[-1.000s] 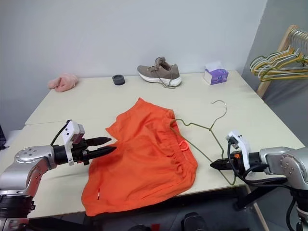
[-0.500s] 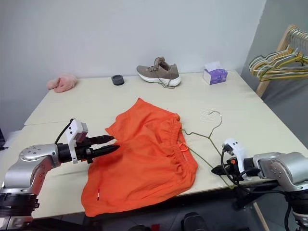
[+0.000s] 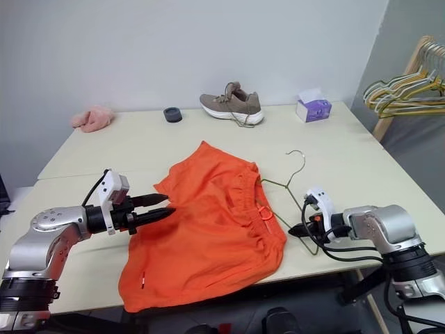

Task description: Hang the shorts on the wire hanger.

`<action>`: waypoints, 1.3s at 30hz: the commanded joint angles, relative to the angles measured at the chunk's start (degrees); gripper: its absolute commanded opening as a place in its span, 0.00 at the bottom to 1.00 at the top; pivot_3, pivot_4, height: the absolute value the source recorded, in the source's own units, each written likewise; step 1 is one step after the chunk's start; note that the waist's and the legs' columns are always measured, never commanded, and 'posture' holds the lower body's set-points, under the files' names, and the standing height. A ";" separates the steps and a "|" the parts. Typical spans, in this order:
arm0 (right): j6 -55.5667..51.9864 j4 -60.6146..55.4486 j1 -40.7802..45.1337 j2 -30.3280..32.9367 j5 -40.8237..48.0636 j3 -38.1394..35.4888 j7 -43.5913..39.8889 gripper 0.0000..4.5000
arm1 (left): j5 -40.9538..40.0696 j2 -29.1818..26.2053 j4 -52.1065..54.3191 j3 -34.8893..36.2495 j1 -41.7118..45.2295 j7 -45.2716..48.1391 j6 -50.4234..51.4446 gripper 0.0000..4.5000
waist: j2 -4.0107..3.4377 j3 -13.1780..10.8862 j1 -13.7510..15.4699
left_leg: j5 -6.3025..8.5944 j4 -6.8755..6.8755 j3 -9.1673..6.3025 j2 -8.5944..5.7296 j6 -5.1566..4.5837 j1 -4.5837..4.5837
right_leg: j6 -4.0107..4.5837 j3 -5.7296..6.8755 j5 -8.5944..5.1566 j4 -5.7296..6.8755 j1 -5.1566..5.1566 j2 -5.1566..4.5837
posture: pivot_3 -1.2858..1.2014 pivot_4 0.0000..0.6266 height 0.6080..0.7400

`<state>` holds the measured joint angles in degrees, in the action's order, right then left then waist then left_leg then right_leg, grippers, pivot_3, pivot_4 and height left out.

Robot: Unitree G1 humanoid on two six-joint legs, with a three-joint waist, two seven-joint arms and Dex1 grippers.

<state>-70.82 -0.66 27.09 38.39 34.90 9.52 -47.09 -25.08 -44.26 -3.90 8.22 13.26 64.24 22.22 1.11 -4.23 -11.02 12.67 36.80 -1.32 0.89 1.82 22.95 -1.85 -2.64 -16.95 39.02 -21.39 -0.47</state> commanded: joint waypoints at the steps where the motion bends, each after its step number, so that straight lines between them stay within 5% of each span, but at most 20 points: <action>1: -2.94 -0.42 2.25 -2.61 1.65 -3.47 2.09 0.00 | -0.86 0.17 1.12 1.02 1.80 -0.45 -0.54 0.56 | 0.00 0.00 -0.05 | 0.00 0.02 0.01 0.00 0.00 -0.02 | 0.00 0.01 0.00 0.02 0.01 0.00 | 0.44 0.03 1.00; 8: -5.38 -5.76 5.70 -6.74 3.95 -9.77 6.06 0.00 | -1.16 1.11 -0.03 1.84 3.77 -1.82 -0.15 0.56 | -0.01 0.00 -0.08 | 0.00 0.03 0.01 0.00 0.00 0.00 | -0.02 0.01 0.01 0.04 -0.01 0.00 | 0.44 0.02 1.00; 12: 2.82 -9.67 7.65 -3.90 -1.74 -5.05 6.43 0.00 | -1.50 2.00 -3.49 3.38 7.88 -5.34 1.02 0.56 | 0.01 0.03 -0.07 | 0.00 0.05 0.00 0.00 0.00 -0.01 | -0.03 0.04 0.02 0.04 0.00 0.00 | 0.44 0.01 1.00; 20: 14.54 -15.53 7.38 1.44 -12.15 6.23 4.60 0.00 | -3.17 0.08 -4.74 4.54 14.97 -3.62 1.58 0.99 | 0.06 0.08 -0.14 | 0.00 0.04 0.02 -0.02 0.00 0.05 | -0.04 0.05 0.02 0.00 -0.05 -0.02 | 0.44 0.00 1.00; 27: 24.15 -18.49 6.77 5.52 -20.67 13.42 1.60 0.00 | 2.11 -8.56 -8.43 -2.15 21.57 10.34 -4.61 0.99 | 0.05 0.08 -0.28 | 0.00 0.00 0.06 -0.03 0.01 0.00 | -0.03 0.14 0.02 0.02 -0.07 0.01 | 0.44 0.00 1.00; 39: 33.04 -19.54 7.34 5.80 -30.43 17.07 -2.22 0.00 | 9.98 -4.61 -13.81 -10.82 27.66 15.33 -15.81 0.99 | 0.06 0.10 -0.14 | 0.00 0.05 0.04 -0.03 0.00 0.01 | -0.04 0.13 0.02 0.04 -0.05 -0.02 | 0.44 0.00 1.00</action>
<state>-39.36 -17.91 32.79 44.27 5.65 27.00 -48.67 -15.59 -49.12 -17.20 -2.95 38.95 79.78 8.05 1.17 -4.14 -11.15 12.67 36.87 -1.29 0.87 1.82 22.96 -1.89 -2.52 -16.92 39.06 -21.44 -0.49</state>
